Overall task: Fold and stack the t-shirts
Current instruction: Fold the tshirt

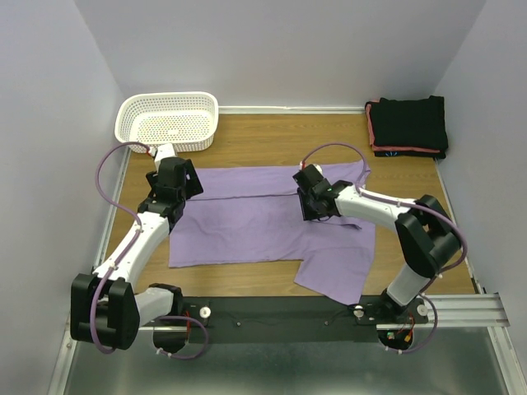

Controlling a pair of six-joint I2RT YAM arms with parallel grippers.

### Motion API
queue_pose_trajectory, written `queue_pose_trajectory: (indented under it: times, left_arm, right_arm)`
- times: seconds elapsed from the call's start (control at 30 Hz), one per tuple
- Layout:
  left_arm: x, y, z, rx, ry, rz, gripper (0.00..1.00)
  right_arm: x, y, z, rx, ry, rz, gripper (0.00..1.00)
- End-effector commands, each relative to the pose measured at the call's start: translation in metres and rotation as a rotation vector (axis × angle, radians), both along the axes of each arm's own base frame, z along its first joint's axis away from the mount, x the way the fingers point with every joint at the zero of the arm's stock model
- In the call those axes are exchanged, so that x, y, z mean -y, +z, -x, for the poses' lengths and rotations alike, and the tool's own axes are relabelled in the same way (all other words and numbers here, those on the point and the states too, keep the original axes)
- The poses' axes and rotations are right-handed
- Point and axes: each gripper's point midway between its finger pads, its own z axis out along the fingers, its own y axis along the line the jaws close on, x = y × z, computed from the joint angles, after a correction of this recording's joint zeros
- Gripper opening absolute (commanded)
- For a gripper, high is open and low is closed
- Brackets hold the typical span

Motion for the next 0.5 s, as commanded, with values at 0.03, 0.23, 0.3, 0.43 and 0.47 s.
queue_pose_trajectory:
  times: [0.03, 0.23, 0.3, 0.43, 0.47]
  left_arm:
    - [0.0003, 0.0159, -0.0101, 0.053, 0.007, -0.001, 0.85]
    - [-0.0006, 0.0156, -0.01, 0.053, 0.009, -0.003, 0.85]
    - [0.0, 0.0145, -0.0102, 0.05, 0.007, -0.002, 0.85]
    - [0.0016, 0.0135, -0.0106, 0.046, -0.001, -0.001, 0.85]
    - [0.0019, 0.0139, -0.0106, 0.047, -0.002, 0.0, 0.85]
  right_arm:
    - [-0.0041, -0.0047, -0.0081, 0.008, -0.022, 0.038, 0.38]
    - [-0.0051, -0.0083, -0.0087, 0.004, -0.028, 0.048, 0.28]
    - [-0.0039, -0.0093, -0.0079, 0.0, -0.034, 0.049, 0.22]
    - [-0.0041, -0.0082, -0.006, -0.004, -0.031, 0.046, 0.08]
    - [-0.0044, -0.0085, -0.0058, -0.006, -0.031, 0.046, 0.03]
